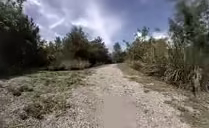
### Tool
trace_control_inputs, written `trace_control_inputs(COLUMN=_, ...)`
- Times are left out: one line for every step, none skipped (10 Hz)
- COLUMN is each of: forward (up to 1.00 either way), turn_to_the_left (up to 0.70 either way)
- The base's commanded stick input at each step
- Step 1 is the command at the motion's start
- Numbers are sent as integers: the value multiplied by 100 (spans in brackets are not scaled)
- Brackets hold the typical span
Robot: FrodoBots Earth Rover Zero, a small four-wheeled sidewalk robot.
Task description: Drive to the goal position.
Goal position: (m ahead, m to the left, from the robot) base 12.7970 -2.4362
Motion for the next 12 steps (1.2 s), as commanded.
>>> trace_control_inputs(forward=84, turn_to_the_left=0)
trace_control_inputs(forward=84, turn_to_the_left=0)
trace_control_inputs(forward=84, turn_to_the_left=0)
trace_control_inputs(forward=84, turn_to_the_left=0)
trace_control_inputs(forward=84, turn_to_the_left=0)
trace_control_inputs(forward=84, turn_to_the_left=0)
trace_control_inputs(forward=84, turn_to_the_left=0)
trace_control_inputs(forward=84, turn_to_the_left=0)
trace_control_inputs(forward=84, turn_to_the_left=0)
trace_control_inputs(forward=84, turn_to_the_left=0)
trace_control_inputs(forward=84, turn_to_the_left=0)
trace_control_inputs(forward=84, turn_to_the_left=0)
